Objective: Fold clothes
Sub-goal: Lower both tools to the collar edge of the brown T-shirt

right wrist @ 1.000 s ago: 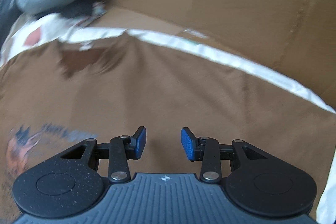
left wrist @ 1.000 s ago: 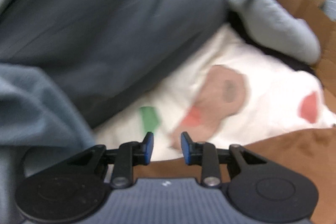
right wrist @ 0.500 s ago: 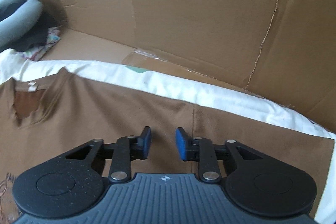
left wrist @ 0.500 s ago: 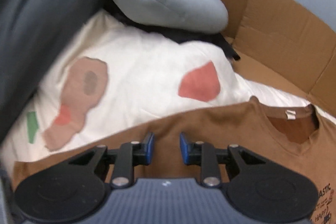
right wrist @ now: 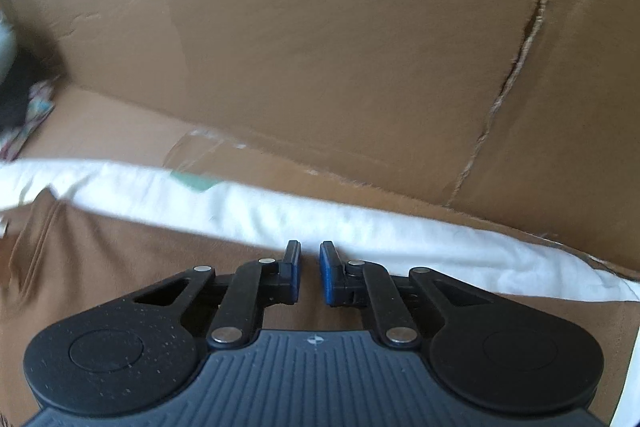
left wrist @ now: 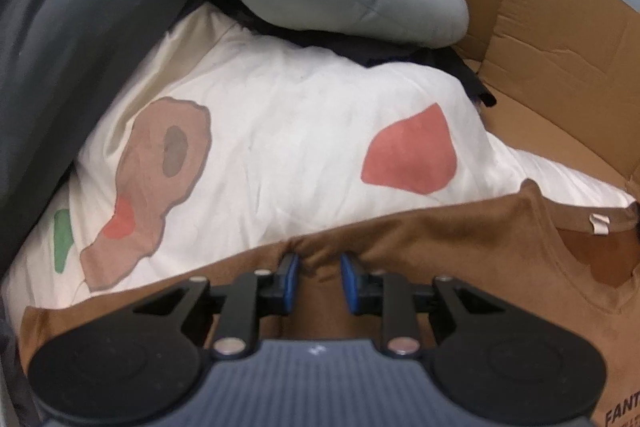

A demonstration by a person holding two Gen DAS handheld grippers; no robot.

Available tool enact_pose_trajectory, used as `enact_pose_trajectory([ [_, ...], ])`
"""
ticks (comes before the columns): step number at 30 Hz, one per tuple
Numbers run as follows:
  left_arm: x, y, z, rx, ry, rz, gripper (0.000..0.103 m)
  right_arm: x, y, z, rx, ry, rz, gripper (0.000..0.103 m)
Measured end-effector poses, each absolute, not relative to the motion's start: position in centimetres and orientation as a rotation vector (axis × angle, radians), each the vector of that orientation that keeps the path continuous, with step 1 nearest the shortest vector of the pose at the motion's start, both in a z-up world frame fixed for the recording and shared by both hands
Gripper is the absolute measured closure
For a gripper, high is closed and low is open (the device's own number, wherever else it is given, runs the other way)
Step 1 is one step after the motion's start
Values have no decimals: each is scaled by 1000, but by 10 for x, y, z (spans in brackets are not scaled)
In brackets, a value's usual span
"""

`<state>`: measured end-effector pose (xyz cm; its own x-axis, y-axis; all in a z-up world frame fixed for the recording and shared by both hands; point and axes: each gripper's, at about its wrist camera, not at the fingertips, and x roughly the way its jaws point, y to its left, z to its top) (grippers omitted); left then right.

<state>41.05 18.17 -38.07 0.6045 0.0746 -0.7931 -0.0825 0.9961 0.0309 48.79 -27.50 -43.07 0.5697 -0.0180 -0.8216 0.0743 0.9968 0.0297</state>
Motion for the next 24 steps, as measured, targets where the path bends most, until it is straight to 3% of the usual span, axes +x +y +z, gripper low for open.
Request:
enact_pose_trajectory([
  [10, 409, 150, -351, -26, 849, 11, 80, 461, -239, -397, 14, 868, 77, 87],
  [24, 433, 90, -394, -54, 921, -69, 80, 458, -188, -436, 37, 887, 163, 88],
])
